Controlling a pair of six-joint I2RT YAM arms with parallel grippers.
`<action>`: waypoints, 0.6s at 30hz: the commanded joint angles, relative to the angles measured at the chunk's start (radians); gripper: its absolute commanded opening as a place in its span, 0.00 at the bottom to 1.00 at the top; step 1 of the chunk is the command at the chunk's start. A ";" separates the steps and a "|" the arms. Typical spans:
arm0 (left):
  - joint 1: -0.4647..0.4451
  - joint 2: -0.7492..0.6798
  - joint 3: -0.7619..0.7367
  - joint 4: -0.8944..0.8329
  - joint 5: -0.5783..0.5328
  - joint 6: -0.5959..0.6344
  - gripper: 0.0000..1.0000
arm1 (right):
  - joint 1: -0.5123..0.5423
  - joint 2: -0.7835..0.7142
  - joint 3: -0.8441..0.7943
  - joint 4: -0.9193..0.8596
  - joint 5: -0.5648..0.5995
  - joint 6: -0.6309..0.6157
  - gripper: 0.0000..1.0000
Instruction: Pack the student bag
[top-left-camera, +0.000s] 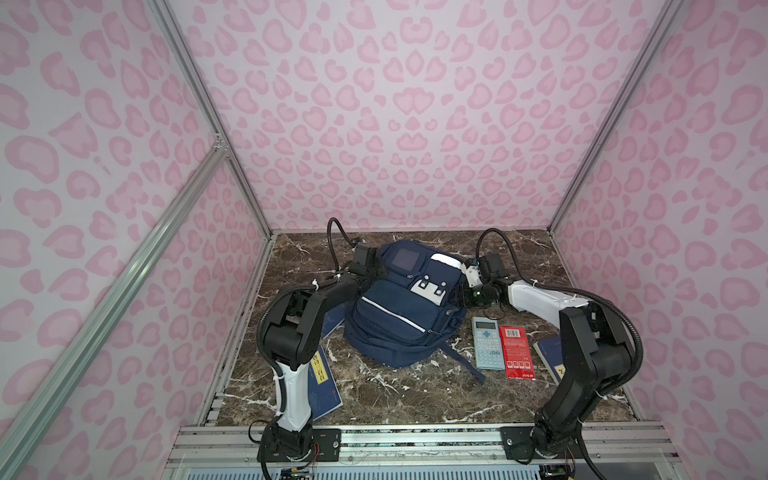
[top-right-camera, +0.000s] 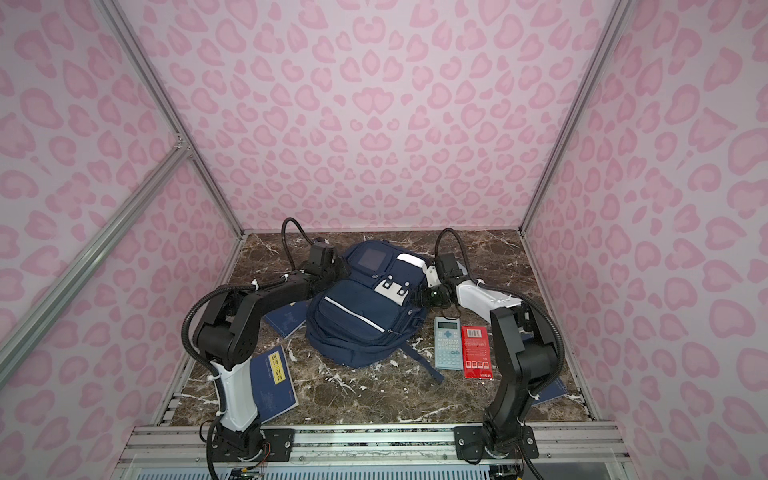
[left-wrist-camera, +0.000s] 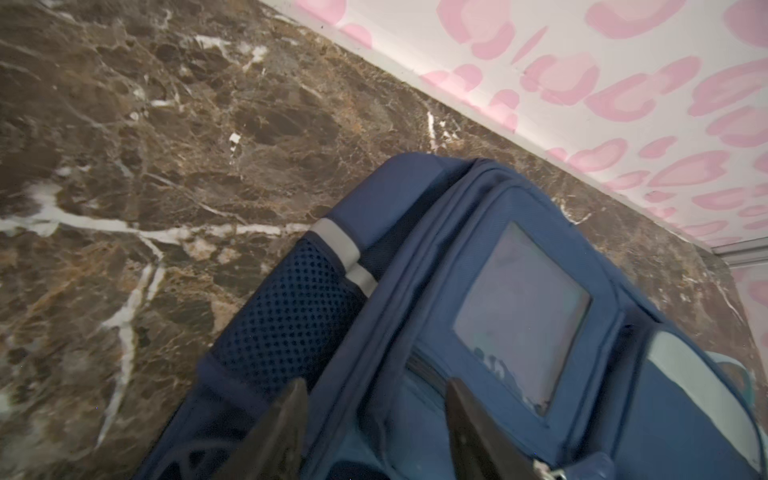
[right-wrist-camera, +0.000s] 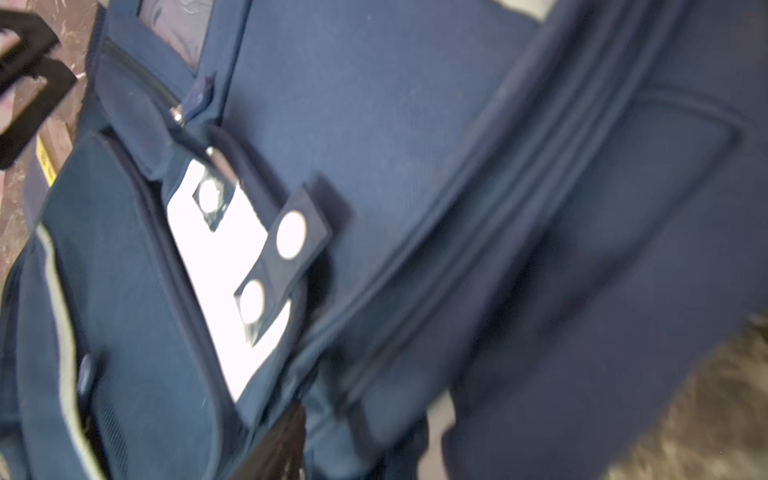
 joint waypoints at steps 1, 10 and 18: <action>-0.001 -0.108 -0.046 -0.004 -0.003 0.023 0.68 | -0.022 -0.044 -0.025 -0.011 0.029 0.019 0.72; -0.033 -0.527 -0.508 -0.064 0.008 -0.076 0.72 | -0.073 0.058 0.151 -0.053 0.115 0.045 0.76; -0.165 -0.732 -0.805 -0.084 -0.092 -0.193 0.65 | -0.090 0.259 0.314 -0.135 0.126 0.019 0.57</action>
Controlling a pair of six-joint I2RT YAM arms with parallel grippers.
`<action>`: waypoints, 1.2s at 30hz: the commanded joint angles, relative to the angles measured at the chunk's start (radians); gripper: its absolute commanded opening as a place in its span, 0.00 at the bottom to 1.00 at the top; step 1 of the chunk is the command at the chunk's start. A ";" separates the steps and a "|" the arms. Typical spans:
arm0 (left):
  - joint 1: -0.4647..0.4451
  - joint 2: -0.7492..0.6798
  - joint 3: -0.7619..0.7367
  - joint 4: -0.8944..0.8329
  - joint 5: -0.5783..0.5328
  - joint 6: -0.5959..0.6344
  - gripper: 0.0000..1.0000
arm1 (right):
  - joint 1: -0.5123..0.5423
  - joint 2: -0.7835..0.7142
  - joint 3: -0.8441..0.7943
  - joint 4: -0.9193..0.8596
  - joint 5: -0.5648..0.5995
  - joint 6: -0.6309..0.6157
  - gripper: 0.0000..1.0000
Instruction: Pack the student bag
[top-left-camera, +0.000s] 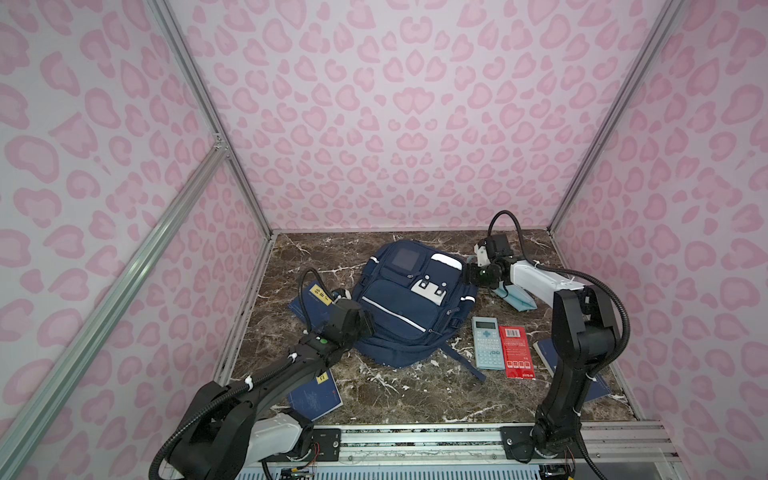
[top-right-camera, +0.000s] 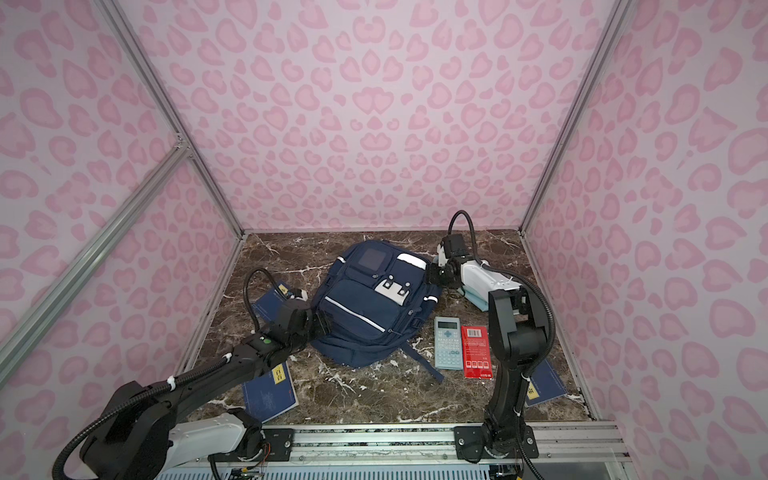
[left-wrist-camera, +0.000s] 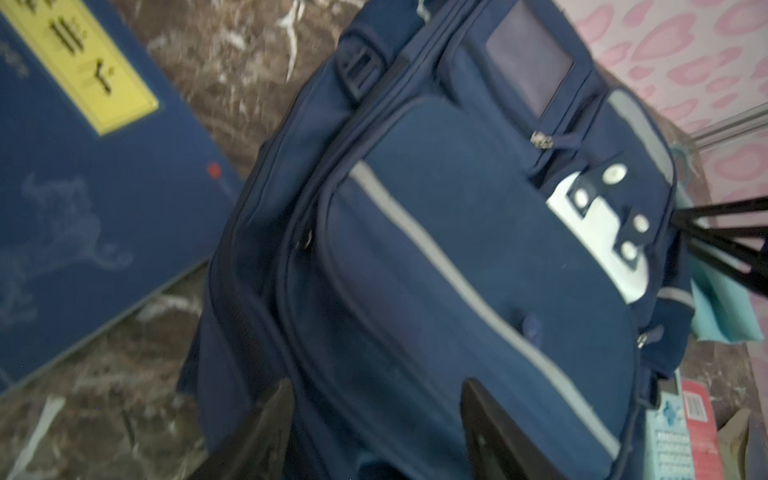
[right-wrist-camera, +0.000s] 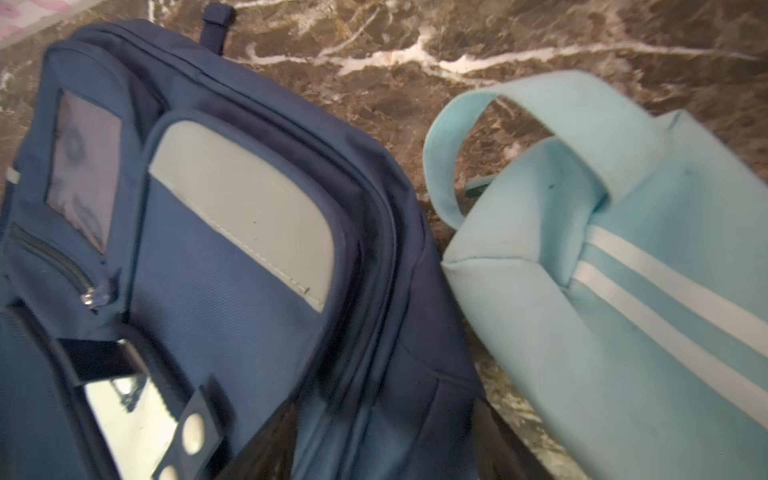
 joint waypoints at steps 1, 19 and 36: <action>-0.011 0.049 -0.052 0.061 -0.018 -0.072 0.62 | 0.000 0.042 0.014 -0.056 -0.005 -0.021 0.51; -0.039 0.465 0.426 0.113 -0.006 0.082 0.19 | -0.034 -0.022 -0.137 -0.064 0.004 -0.043 0.28; 0.177 0.499 0.592 0.043 0.031 0.177 0.53 | 0.068 -0.308 -0.282 -0.094 0.054 -0.036 0.56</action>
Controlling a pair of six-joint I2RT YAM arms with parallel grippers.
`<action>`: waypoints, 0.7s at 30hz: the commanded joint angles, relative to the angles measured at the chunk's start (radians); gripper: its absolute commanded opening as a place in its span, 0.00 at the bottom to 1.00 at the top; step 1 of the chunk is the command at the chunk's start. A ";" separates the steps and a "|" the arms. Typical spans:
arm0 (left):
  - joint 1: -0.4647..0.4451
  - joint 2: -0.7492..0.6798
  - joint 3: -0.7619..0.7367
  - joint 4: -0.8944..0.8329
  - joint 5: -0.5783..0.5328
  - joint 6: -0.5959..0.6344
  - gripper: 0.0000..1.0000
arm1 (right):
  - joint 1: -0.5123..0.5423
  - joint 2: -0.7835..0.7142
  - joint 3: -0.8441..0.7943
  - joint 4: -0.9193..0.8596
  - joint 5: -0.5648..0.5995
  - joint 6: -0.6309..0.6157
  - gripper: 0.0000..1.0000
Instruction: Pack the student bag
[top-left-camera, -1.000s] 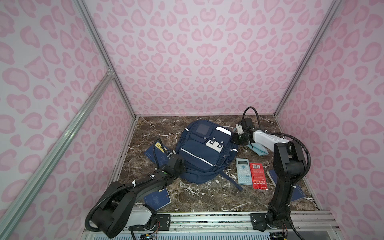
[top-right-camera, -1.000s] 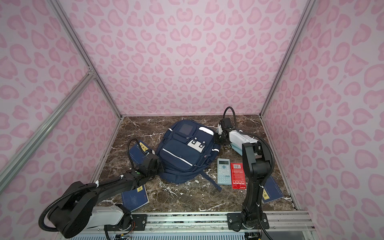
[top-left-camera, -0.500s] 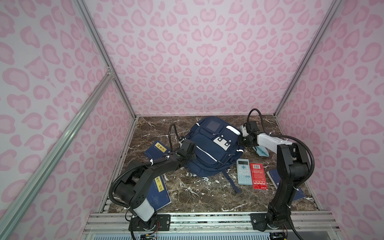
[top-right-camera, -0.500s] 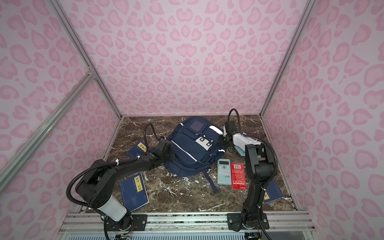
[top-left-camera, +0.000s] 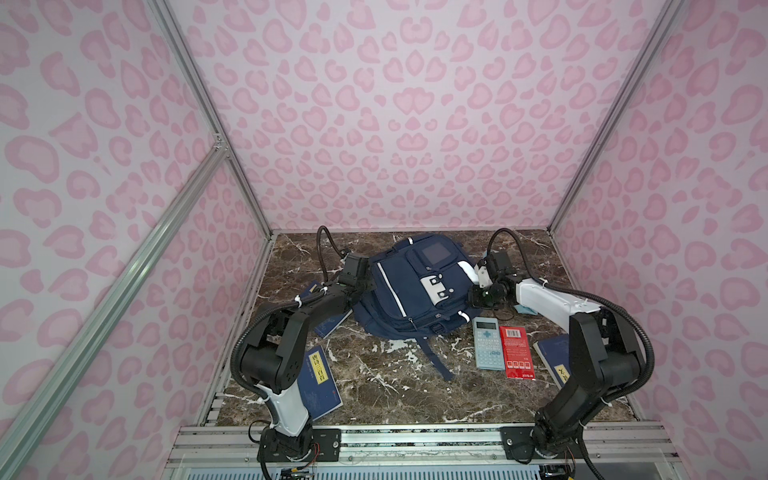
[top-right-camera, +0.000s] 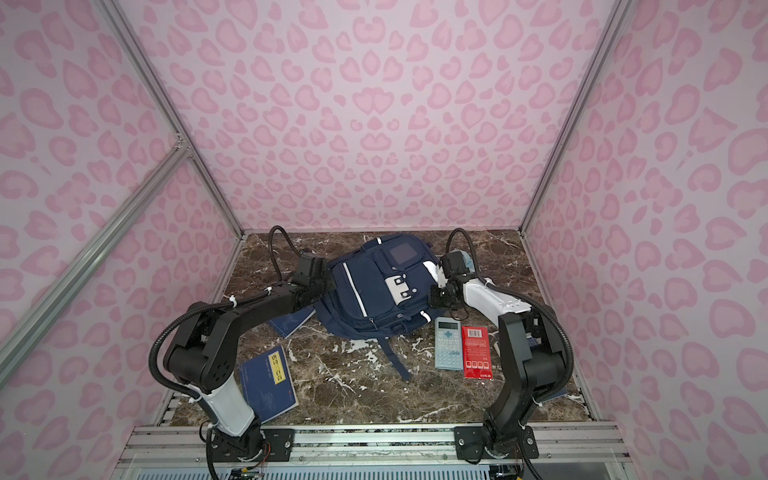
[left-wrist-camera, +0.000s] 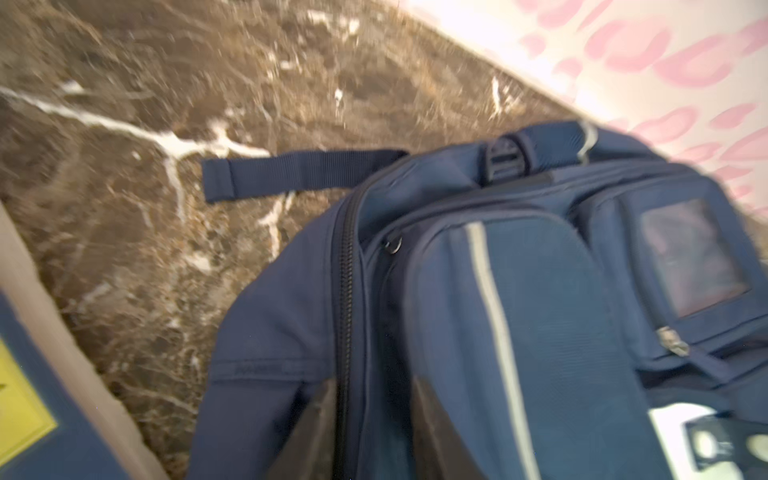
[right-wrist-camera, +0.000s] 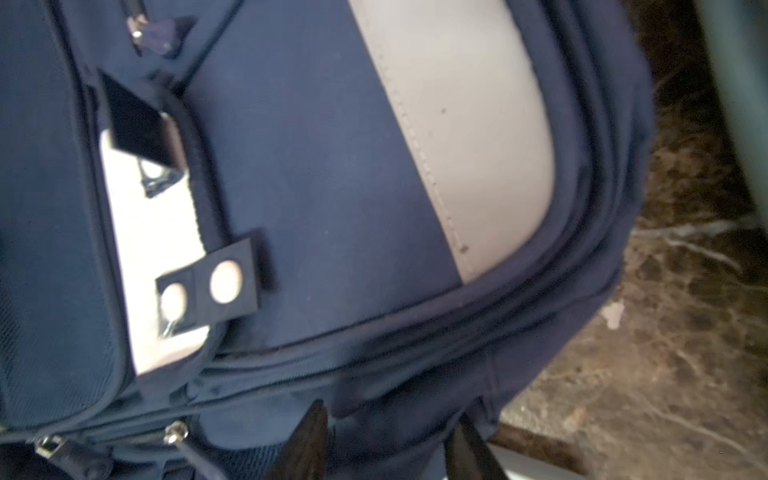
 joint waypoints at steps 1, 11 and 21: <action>0.005 -0.070 0.011 0.002 0.023 0.044 0.64 | 0.006 -0.057 -0.011 -0.019 0.065 -0.049 0.60; -0.084 -0.460 -0.265 -0.025 0.144 -0.025 0.98 | 0.108 -0.389 -0.262 0.376 0.047 -0.517 0.80; -0.318 -0.461 -0.569 0.249 0.149 -0.283 0.68 | 0.303 -0.264 -0.266 0.225 0.041 -1.003 0.64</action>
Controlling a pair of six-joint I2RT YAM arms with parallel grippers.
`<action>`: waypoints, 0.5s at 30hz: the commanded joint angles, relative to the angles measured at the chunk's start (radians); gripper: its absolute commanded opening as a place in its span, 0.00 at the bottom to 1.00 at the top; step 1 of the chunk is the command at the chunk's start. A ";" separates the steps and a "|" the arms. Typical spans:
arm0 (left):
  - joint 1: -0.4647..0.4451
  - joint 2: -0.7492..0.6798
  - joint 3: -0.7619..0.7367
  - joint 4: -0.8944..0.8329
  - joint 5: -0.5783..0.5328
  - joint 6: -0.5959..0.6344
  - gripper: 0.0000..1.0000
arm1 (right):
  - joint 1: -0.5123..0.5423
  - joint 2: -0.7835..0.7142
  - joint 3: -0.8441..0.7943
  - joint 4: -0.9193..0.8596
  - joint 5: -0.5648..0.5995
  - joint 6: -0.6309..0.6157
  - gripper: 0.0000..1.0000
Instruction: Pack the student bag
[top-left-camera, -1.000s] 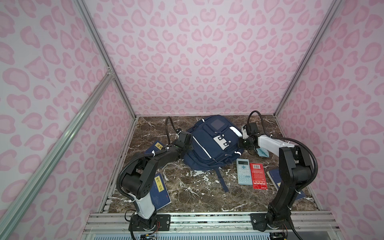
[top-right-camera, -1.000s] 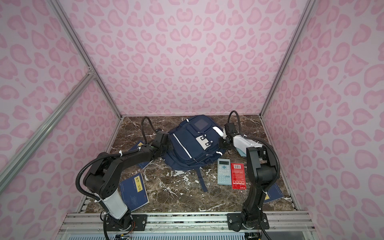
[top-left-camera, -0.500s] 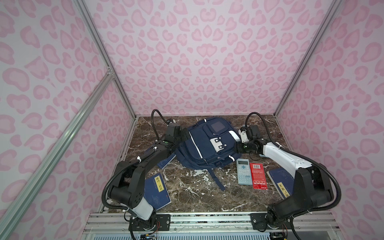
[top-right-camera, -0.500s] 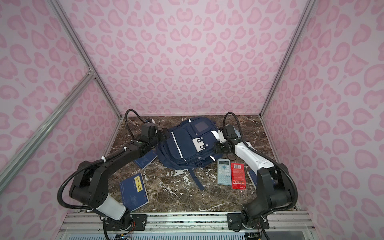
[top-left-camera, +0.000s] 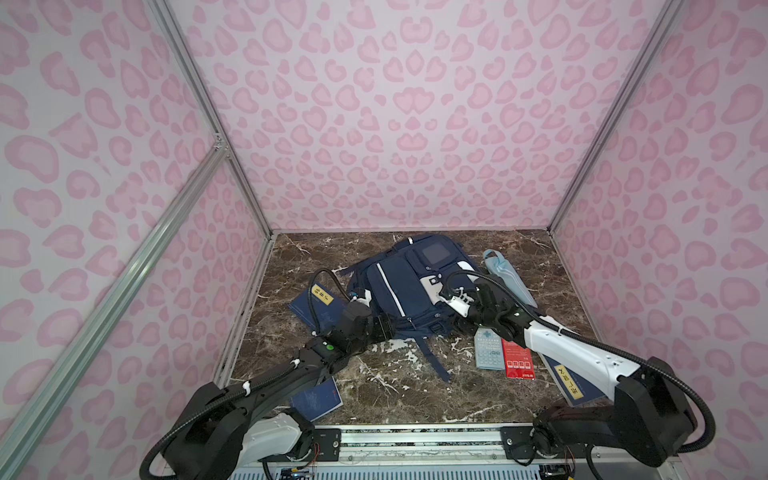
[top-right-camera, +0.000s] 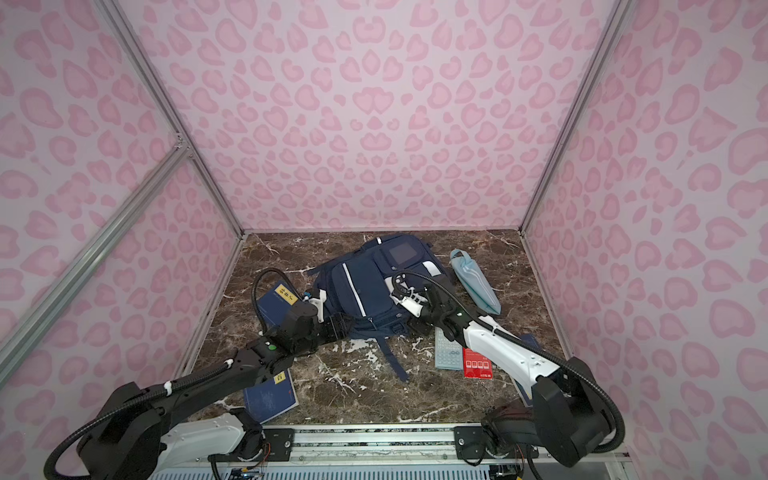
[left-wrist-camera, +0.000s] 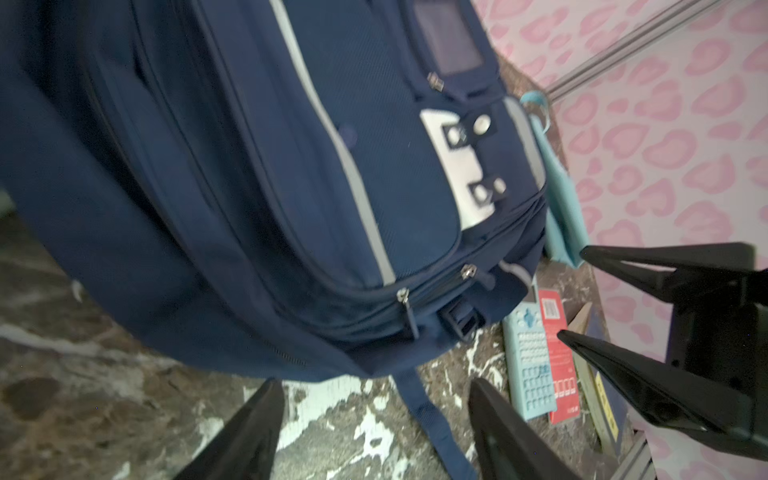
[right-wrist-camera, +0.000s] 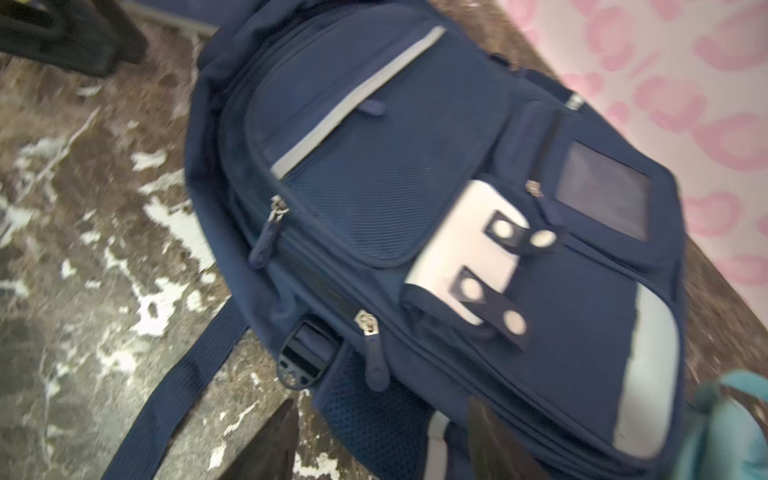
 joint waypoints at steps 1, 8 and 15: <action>-0.010 0.081 -0.026 0.164 -0.003 -0.095 0.66 | 0.031 0.060 0.021 -0.055 0.046 -0.157 0.63; -0.009 0.162 -0.026 0.186 -0.099 -0.072 0.52 | 0.033 0.205 0.043 -0.035 0.137 -0.196 0.51; 0.033 0.203 -0.012 0.186 -0.141 -0.034 0.45 | 0.036 0.263 0.030 0.040 0.176 -0.210 0.52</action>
